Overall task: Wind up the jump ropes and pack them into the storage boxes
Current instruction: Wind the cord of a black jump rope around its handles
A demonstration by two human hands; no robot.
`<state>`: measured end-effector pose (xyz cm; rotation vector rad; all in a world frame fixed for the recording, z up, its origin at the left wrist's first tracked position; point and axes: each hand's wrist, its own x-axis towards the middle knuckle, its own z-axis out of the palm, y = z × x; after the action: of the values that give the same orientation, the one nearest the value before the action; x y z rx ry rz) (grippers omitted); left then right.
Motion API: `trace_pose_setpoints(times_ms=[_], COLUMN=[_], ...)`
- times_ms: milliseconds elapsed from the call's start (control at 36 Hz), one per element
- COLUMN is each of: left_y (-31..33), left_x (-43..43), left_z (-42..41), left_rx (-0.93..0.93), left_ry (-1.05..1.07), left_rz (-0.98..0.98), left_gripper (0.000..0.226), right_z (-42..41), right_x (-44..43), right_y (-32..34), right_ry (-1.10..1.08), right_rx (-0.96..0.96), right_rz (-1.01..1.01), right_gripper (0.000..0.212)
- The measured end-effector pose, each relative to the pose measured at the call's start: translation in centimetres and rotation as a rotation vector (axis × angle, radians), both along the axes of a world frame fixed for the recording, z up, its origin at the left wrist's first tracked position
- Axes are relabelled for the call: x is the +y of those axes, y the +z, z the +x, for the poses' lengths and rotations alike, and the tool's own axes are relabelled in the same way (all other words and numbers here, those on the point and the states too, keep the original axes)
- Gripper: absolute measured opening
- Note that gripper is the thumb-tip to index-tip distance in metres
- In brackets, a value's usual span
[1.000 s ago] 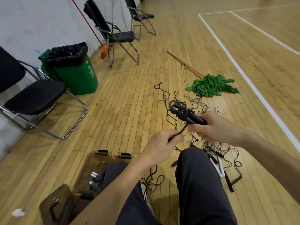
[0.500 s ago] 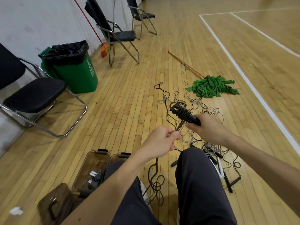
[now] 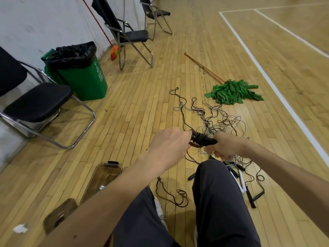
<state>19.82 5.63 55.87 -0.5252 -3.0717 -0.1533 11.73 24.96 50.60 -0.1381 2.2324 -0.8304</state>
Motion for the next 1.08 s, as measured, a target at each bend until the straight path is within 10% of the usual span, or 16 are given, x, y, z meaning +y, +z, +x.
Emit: trace_pose_setpoints(times_ms=[556,1083], left_y=[5.0,3.1], left_x=[-0.6,-0.4], left_z=[-2.9,-5.6], left_rx=[-0.063,-0.564], left_ry=[-0.412,-0.195], left_rz=[0.008,0.637], left_gripper=[0.035,0.028], right_z=[4.1,7.0], right_x=[-0.6,0.2], right_y=[2.9,5.4], right_ry=[0.425,0.610], right_rx=[-0.260,-0.265], right_rz=[-0.006,-0.326], right_gripper=[0.021,0.020])
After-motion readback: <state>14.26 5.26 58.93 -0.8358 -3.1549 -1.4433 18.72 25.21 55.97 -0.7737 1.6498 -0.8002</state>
